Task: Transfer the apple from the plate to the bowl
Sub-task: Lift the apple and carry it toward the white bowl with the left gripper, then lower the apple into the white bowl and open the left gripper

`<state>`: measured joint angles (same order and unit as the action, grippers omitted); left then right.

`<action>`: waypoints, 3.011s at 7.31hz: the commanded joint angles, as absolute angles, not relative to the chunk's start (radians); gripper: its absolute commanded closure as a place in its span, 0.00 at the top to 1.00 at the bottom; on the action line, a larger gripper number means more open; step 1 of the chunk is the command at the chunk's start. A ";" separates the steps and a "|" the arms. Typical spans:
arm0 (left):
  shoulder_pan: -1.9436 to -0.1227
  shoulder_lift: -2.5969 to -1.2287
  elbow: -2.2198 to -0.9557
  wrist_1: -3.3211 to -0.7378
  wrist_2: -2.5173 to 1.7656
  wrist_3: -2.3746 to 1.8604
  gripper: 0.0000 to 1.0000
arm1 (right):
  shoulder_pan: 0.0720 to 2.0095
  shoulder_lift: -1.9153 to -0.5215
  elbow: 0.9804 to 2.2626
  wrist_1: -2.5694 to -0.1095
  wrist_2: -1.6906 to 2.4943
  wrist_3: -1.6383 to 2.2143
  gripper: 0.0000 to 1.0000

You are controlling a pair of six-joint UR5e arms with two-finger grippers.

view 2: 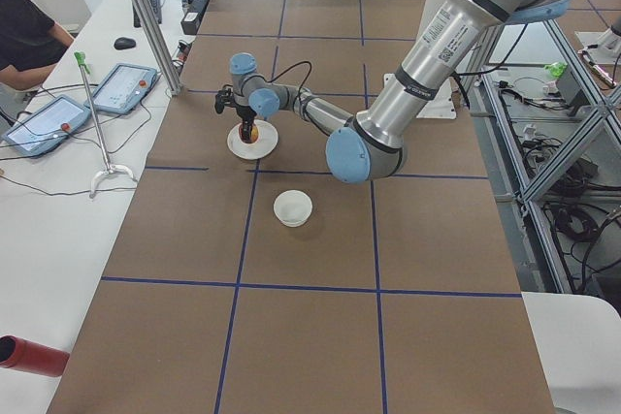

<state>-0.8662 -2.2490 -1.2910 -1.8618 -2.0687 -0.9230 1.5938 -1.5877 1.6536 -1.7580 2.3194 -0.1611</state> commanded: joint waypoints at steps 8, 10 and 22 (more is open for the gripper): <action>-0.945 -1.498 -1.826 -2.099 -2.066 -0.749 0.00 | 1.594 -1.588 1.654 -1.758 2.319 -0.161 1.00; -0.940 -1.500 -1.789 -2.106 -2.066 -0.784 0.00 | 1.594 -1.588 1.654 -1.758 2.319 -0.161 1.00; -0.931 -1.520 -1.765 -2.099 -2.080 -0.776 1.00 | 1.594 -1.588 1.654 -1.758 2.319 -0.161 1.00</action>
<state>-0.9288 -1.5190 -1.7470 -2.1060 -2.0783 -0.7800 1.5938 -1.5877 1.6536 -1.7579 2.3194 -0.1610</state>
